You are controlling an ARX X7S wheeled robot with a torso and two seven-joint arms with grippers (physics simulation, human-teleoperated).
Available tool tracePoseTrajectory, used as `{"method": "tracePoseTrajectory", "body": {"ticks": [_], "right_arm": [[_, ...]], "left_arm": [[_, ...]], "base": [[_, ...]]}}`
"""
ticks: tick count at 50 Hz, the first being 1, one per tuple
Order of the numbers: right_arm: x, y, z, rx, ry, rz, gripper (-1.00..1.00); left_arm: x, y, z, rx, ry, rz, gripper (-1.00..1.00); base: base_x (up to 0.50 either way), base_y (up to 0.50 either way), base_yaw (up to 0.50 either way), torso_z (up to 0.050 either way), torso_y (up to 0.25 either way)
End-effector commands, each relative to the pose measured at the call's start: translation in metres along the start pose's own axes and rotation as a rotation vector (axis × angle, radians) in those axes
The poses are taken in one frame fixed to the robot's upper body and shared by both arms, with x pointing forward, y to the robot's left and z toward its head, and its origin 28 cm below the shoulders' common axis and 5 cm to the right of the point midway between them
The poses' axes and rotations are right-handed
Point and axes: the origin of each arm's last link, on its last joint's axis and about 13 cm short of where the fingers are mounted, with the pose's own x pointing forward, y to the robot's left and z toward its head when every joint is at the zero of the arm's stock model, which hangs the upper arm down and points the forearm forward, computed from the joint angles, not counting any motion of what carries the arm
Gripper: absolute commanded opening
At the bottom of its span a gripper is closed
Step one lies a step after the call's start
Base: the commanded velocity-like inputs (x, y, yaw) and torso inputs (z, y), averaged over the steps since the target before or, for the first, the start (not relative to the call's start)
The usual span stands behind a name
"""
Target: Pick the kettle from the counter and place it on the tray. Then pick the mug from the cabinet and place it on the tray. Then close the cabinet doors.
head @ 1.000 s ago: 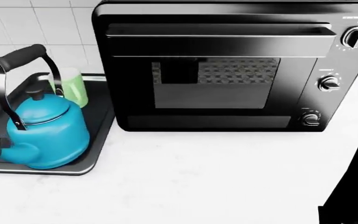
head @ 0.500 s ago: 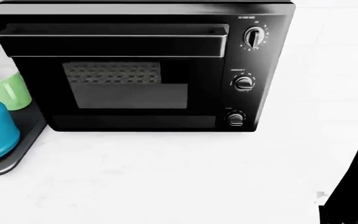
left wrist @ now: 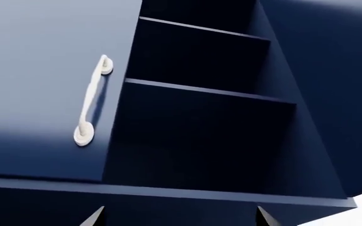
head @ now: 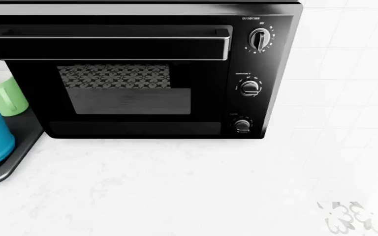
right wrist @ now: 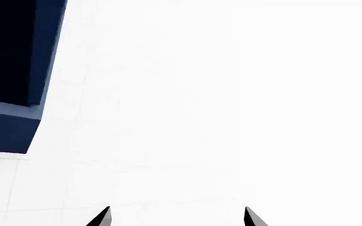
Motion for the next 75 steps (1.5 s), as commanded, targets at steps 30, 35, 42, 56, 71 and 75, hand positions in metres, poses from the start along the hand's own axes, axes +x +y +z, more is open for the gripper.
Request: {"method": "tracePoseTrajectory", "body": {"ticks": [30,35,42,56,71,75], "right_arm": [[0.09,-0.022,0.149,0.071,-0.177,0.129,1.0],[0.102,-0.007,0.172,0.064,-0.202,0.178,1.0],[0.111,0.016,0.194,0.077,-0.234,0.261,1.0],[0.122,0.05,0.199,0.131,-0.206,0.362,1.0],[0.128,0.068,0.212,0.413,-0.118,0.603,1.0],[0.128,0.076,0.213,0.423,-0.132,0.649,1.0]], "left_arm": [[-0.005,-0.002,-0.002,-0.001,0.017,-0.003,1.0],[-0.006,-0.002,-0.002,-0.004,0.017,-0.002,1.0],[-0.008,0.001,-0.001,-0.01,0.015,0.009,1.0],[-0.011,0.002,-0.001,-0.012,0.02,0.009,1.0],[-0.014,0.002,-0.002,-0.018,0.031,0.008,1.0],[-0.015,0.002,-0.002,-0.019,0.033,0.008,1.0]], "base": [[0.0,0.0,0.0,0.0,0.0],[0.0,0.0,0.0,0.007,0.0],[0.0,0.0,0.0,0.004,0.0],[0.0,0.0,0.0,0.001,0.001],[0.0,0.0,0.0,0.0,0.0],[0.0,0.0,0.0,0.002,0.0]]}}
